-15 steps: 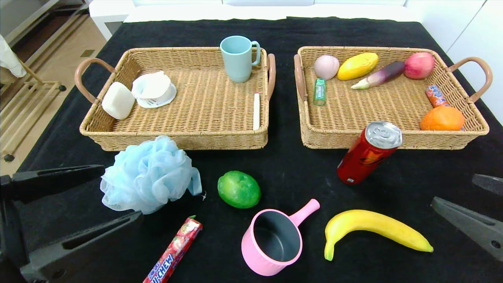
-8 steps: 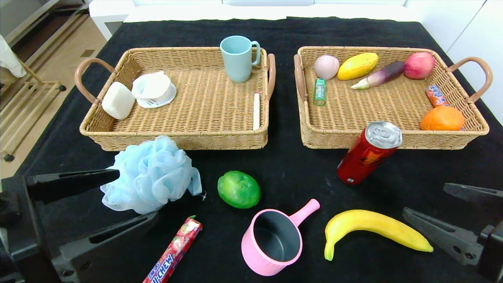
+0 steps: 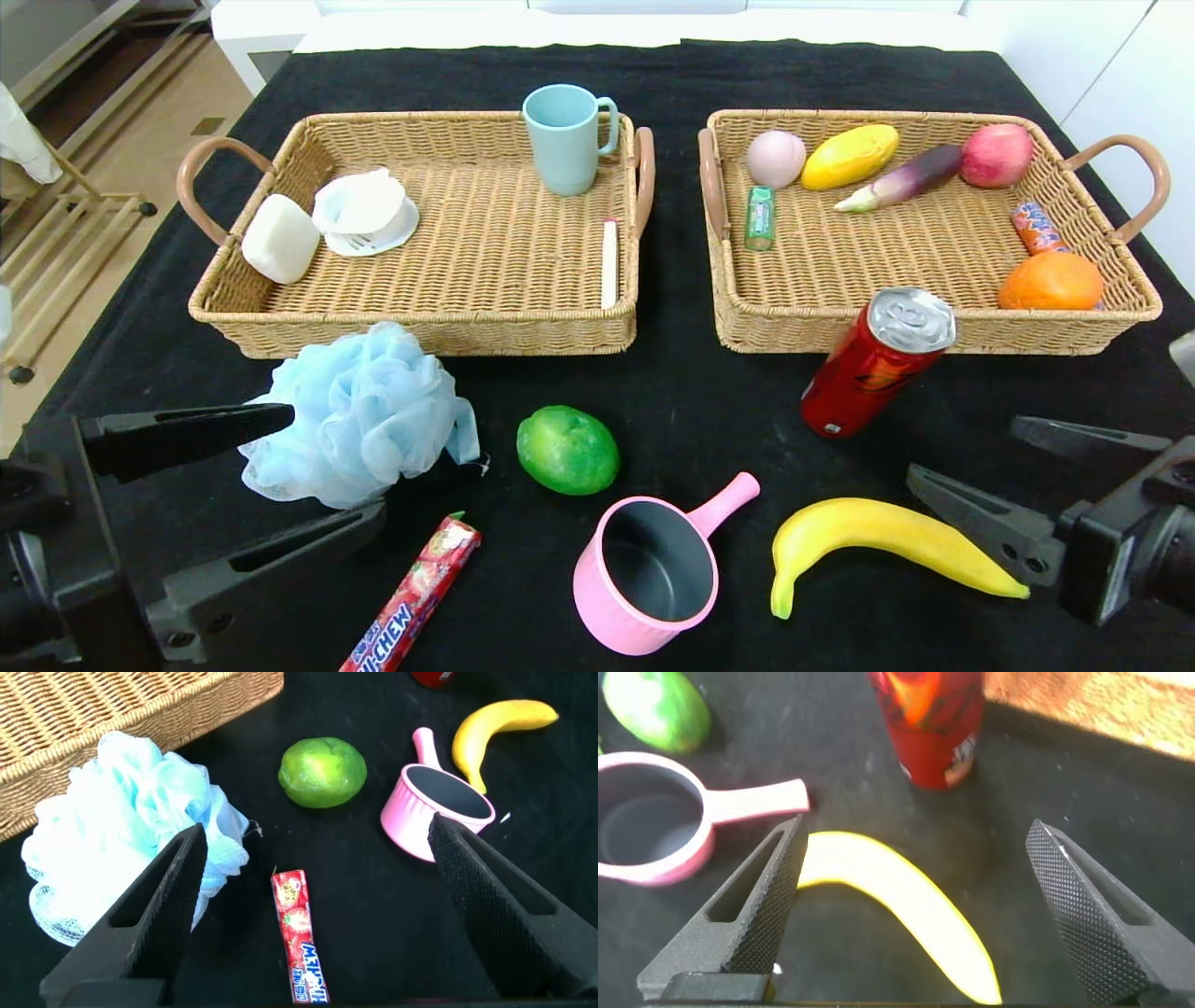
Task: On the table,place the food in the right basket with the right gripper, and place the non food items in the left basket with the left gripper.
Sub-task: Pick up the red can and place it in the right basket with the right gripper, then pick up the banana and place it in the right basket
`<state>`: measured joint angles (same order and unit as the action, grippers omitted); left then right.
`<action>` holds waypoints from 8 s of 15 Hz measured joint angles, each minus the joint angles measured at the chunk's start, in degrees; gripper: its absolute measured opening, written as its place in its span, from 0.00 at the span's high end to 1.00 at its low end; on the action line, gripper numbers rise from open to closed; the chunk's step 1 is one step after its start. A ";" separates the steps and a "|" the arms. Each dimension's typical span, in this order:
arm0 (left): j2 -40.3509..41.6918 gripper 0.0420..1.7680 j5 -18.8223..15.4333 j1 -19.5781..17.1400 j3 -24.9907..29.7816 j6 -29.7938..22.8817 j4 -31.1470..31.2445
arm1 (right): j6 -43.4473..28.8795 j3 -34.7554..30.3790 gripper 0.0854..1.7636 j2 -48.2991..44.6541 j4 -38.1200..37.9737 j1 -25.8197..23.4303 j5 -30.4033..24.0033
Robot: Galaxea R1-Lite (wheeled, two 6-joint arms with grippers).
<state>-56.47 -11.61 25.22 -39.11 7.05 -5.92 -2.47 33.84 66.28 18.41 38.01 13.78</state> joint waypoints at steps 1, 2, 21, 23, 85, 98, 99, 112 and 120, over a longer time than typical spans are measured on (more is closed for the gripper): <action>0.05 0.03 -0.02 0.00 0.00 0.02 -0.02 | -0.22 0.15 0.03 1.05 1.33 0.13 0.41; 0.05 0.03 0.00 0.00 0.00 0.00 -0.02 | -0.33 0.33 0.03 2.16 2.06 0.18 1.63; 2.67 0.03 0.23 -0.09 0.22 1.27 0.02 | -3.41 6.84 0.03 17.13 14.49 -0.41 5.64; 2.67 0.03 0.21 -0.06 0.22 1.27 0.02 | -3.39 7.78 0.03 18.20 15.63 -0.41 5.85; 4.79 0.03 0.01 -0.11 0.61 4.33 0.00 | 0.96 61.50 0.46 42.48 -5.29 -12.68 4.90; 4.90 0.03 -0.07 -0.15 0.61 4.33 0.00 | 2.74 53.75 0.11 32.54 -11.72 -11.56 2.79; 4.93 0.03 -0.02 -0.15 0.61 4.33 0.00 | 2.85 51.43 0.11 29.64 -13.75 -10.89 2.38; 4.32 0.03 -0.16 -0.11 1.33 4.41 0.09 | 22.13 26.47 0.05 3.73 -51.40 -7.64 -6.97; 4.51 0.03 -0.29 -0.09 1.22 4.45 0.00 | 26.54 26.88 0.04 13.43 -51.40 -5.11 -6.03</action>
<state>-51.96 -11.90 25.14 -37.89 11.50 -5.92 24.06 60.72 79.71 -32.99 32.90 7.74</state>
